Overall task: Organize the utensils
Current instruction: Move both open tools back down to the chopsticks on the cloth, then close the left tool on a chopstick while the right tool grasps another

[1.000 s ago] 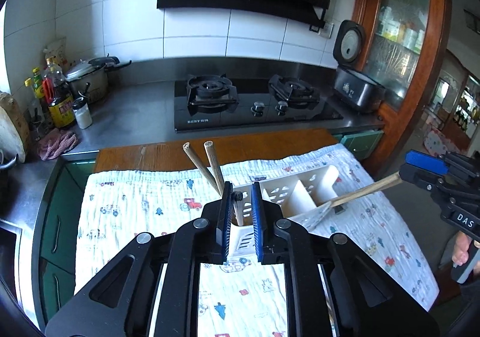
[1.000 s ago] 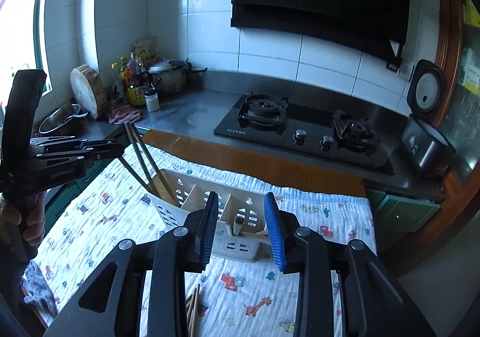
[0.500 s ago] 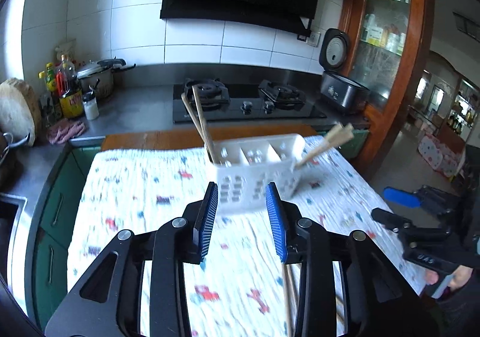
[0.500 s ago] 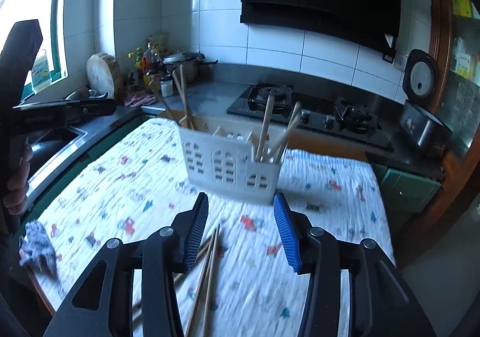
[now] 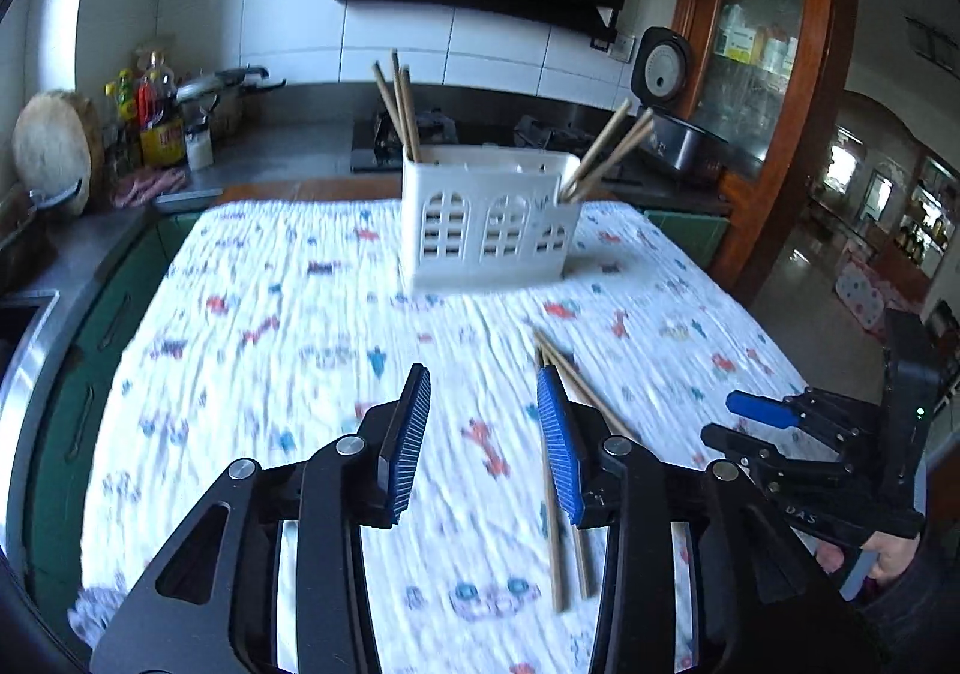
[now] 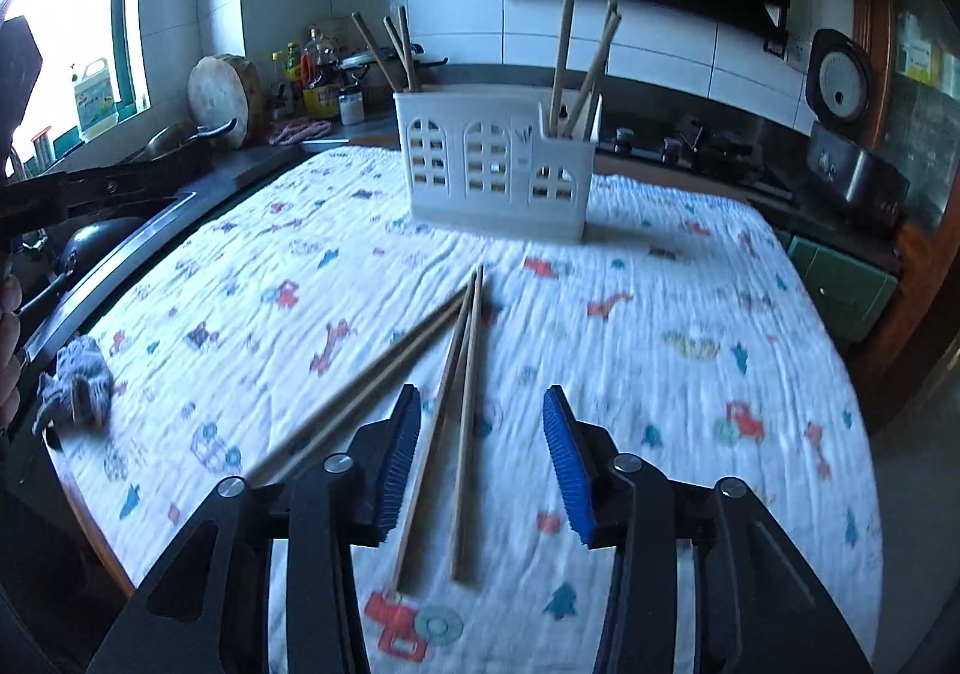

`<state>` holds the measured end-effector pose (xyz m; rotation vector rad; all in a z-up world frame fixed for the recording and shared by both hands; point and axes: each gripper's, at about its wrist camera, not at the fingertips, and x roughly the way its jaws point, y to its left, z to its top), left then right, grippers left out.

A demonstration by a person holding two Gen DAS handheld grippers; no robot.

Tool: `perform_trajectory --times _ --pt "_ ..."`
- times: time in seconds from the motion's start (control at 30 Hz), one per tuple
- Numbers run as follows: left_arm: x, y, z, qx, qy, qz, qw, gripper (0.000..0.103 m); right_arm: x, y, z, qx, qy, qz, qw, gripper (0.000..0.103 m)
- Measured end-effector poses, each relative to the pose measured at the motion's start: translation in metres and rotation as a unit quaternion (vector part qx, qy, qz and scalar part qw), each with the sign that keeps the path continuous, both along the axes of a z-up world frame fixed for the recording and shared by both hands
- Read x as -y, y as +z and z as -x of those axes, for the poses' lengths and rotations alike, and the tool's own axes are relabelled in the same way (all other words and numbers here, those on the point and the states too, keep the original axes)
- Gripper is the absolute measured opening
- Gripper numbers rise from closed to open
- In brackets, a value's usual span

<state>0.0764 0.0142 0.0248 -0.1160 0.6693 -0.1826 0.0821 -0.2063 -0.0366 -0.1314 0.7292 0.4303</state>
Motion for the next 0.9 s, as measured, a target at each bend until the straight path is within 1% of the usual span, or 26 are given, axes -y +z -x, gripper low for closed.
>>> perform_trajectory --times 0.07,0.1,0.17,0.2,0.3,0.4,0.6,0.7,0.83,0.9 --pt "-0.002 -0.012 0.009 -0.009 0.006 0.005 0.9999 0.038 0.002 -0.01 0.003 -0.013 0.001 -0.007 1.0 0.035" --pt "-0.004 -0.018 0.011 -0.015 0.009 0.007 0.9998 0.038 0.001 -0.015 0.004 -0.017 0.0 -0.006 1.0 0.032" --pt "-0.006 -0.03 0.017 -0.026 0.011 0.009 0.9996 0.038 0.0 -0.023 0.006 -0.023 -0.001 -0.001 1.0 0.03" --pt "-0.007 -0.035 0.018 -0.032 0.012 0.01 0.9994 0.038 -0.001 -0.028 0.006 -0.029 0.001 -0.002 1.0 0.027" --pt "-0.01 -0.047 0.021 -0.046 0.014 0.017 0.9987 0.038 -0.006 -0.038 0.005 -0.038 0.001 0.001 0.999 0.023" --pt "-0.012 -0.056 0.024 -0.057 0.015 0.015 0.9982 0.038 -0.011 -0.047 0.003 -0.048 0.004 0.001 0.999 0.019" --pt "-0.013 -0.065 0.027 -0.067 0.017 0.017 0.9975 0.038 -0.013 -0.054 -0.002 -0.055 0.003 0.012 0.998 0.014" --pt "-0.009 -0.068 0.027 -0.071 0.012 0.016 0.9973 0.038 -0.014 -0.059 -0.005 -0.061 0.003 0.014 0.998 0.013" --pt "-0.001 -0.073 0.026 -0.077 -0.001 0.014 0.9969 0.038 -0.015 -0.06 -0.005 -0.058 0.001 0.021 0.998 0.012" --pt "0.003 -0.075 0.026 -0.078 -0.006 0.013 0.9968 0.038 -0.015 -0.061 -0.004 -0.056 -0.002 0.025 0.998 0.008"
